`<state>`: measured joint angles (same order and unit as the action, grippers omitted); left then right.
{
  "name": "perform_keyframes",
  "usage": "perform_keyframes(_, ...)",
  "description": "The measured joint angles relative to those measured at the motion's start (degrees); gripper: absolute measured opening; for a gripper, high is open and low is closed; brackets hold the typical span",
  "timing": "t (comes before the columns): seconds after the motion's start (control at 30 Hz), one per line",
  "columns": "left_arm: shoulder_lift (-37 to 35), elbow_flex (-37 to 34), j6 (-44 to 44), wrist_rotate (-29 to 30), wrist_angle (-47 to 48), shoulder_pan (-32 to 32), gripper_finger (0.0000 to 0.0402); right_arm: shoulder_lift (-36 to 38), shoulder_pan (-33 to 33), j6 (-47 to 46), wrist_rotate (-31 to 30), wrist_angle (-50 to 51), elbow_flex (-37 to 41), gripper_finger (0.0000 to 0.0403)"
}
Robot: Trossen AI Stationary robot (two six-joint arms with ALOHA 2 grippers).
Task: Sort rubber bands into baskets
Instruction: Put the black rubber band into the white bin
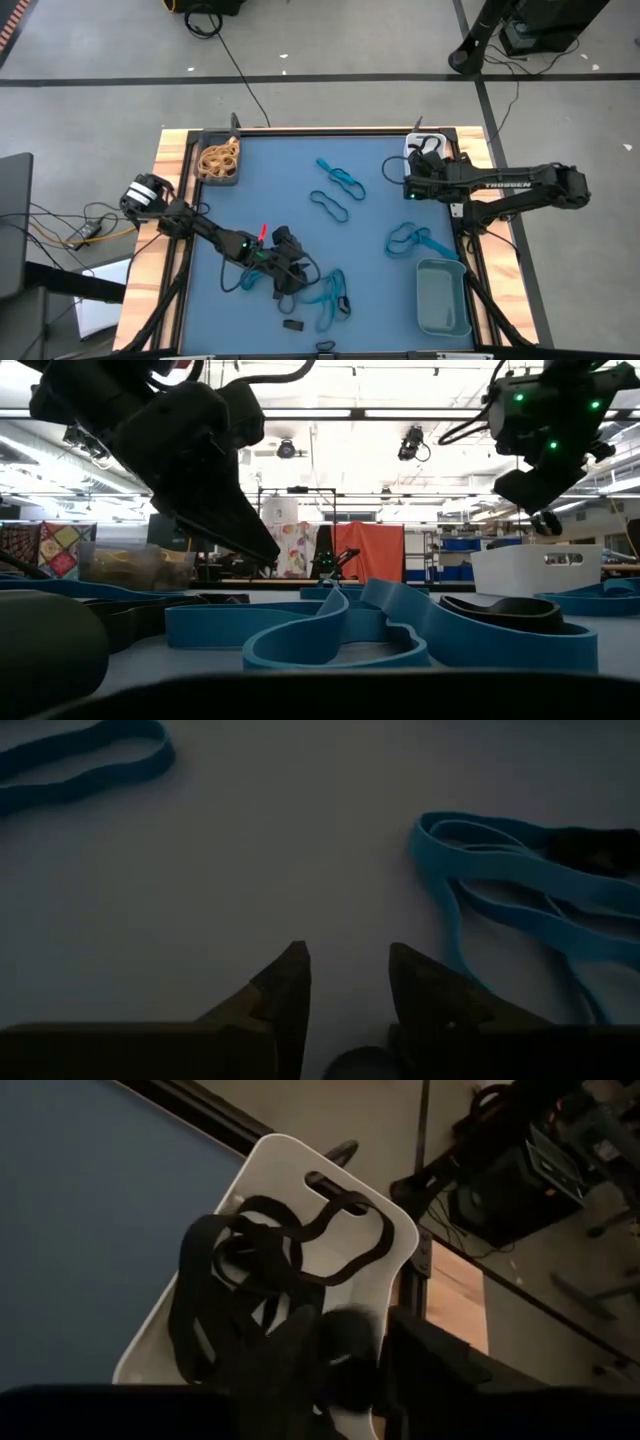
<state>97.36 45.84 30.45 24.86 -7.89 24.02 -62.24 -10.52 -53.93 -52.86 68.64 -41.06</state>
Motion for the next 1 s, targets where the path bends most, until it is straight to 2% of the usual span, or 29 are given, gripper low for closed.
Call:
perform_keyframes(0.17,-0.1,0.0,1.4,-0.1,0.3,0.0,0.0142,0.0,-0.2,-0.1,0.6,-0.1,0.0,0.0207)
perform_keyframes(0.27,-0.1,0.0,1.8,-3.1,0.6,0.1,0.0142,0.0,-0.1,-0.1,2.2,-0.5,0.0,0.0234)
perform_keyframes(0.37,-0.1,0.0,3.4,-6.6,2.4,0.1,0.0142,0.0,0.9,0.3,6.4,-2.8,0.0,0.025)
perform_keyframes(0.47,-0.1,0.0,6.0,-11.8,6.7,0.2,0.0142,0.0,3.6,4.1,11.3,-8.3,0.0,0.0254)
perform_keyframes(0.57,-0.1,0.0,8.3,-13.5,11.1,1.0,0.0142,0.0,7.0,7.0,12.2,-13.9,0.0,0.025)
perform_keyframes(0.8,-0.2,0.1,11.6,-11.8,14.5,1.6,0.0142,-0.4,13.0,8.6,12.0,-24.5,0.0,0.0234)
perform_keyframes(1.0,-0.2,0.1,11.5,-9.5,15.1,1.6,0.013,-1.9,16.7,8.6,12.0,-26.7,0.0,0.0221)
